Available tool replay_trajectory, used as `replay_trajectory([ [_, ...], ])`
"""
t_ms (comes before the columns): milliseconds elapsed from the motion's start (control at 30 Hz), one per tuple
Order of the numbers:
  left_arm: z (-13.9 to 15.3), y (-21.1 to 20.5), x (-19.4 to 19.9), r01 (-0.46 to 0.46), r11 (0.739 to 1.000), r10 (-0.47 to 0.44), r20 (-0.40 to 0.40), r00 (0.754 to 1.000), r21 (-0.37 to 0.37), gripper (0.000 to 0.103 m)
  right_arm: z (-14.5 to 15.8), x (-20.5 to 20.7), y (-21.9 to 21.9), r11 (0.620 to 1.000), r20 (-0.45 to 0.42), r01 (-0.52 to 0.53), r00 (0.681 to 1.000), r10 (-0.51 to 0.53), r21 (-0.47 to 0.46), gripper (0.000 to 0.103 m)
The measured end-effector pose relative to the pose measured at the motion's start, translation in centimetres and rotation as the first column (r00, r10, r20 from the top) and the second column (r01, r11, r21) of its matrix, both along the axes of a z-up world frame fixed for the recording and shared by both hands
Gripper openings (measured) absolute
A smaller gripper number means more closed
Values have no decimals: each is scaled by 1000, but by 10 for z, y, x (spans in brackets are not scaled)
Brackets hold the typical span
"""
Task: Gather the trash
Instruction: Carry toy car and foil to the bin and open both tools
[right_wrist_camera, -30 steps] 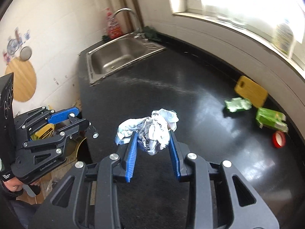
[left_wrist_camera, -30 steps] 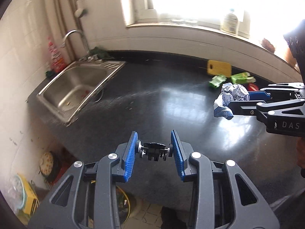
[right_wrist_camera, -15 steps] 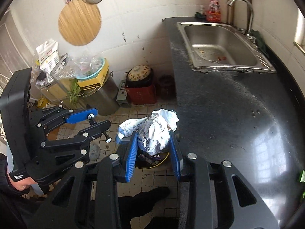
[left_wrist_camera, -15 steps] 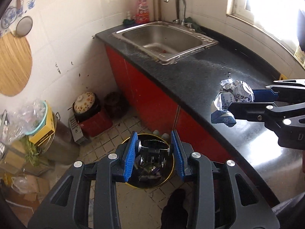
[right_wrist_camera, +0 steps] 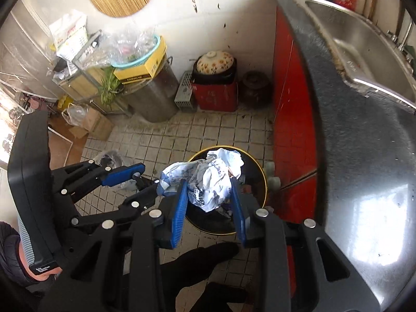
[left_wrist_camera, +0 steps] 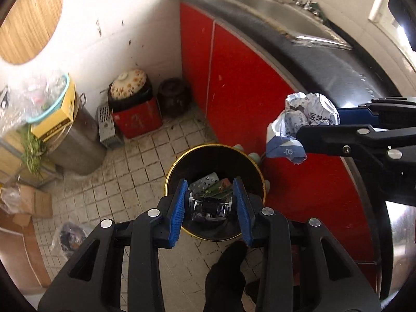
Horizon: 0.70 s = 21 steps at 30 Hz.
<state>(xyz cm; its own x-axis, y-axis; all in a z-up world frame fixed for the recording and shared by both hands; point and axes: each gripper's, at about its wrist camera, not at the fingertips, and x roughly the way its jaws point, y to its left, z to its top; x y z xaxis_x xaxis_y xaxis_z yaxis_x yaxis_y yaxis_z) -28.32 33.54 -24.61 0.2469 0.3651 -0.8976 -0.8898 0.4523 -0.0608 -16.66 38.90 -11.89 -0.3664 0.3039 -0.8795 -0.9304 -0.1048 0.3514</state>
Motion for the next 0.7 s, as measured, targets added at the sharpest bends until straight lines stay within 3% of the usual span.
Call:
replay_trajectory([
  [333, -22, 22, -9, -4, 999, 5, 24, 1000, -38, 37, -23, -4, 31, 998, 6, 16, 1000, -16, -55, 37],
  [367, -23, 22, -9, -3, 999, 4, 29, 1000, -41, 47, -23, -5, 32, 998, 7, 19, 1000, -19, -56, 43],
  [400, -22, 22, -9, -4, 999, 5, 30, 1000, -41, 68, -23, -4, 33, 998, 14, 23, 1000, -23, -56, 58],
  [433, -21, 22, -9, -10, 1000, 11, 28, 1000, -29, 75, -21, -2, 33, 998, 11, 34, 999, -33, -45, 63],
  [700, -12, 17, -10, 17, 1000, -16, 29, 999, -14, 78, -3, 9, 23, 998, -4, 69, 998, -69, -11, 63],
])
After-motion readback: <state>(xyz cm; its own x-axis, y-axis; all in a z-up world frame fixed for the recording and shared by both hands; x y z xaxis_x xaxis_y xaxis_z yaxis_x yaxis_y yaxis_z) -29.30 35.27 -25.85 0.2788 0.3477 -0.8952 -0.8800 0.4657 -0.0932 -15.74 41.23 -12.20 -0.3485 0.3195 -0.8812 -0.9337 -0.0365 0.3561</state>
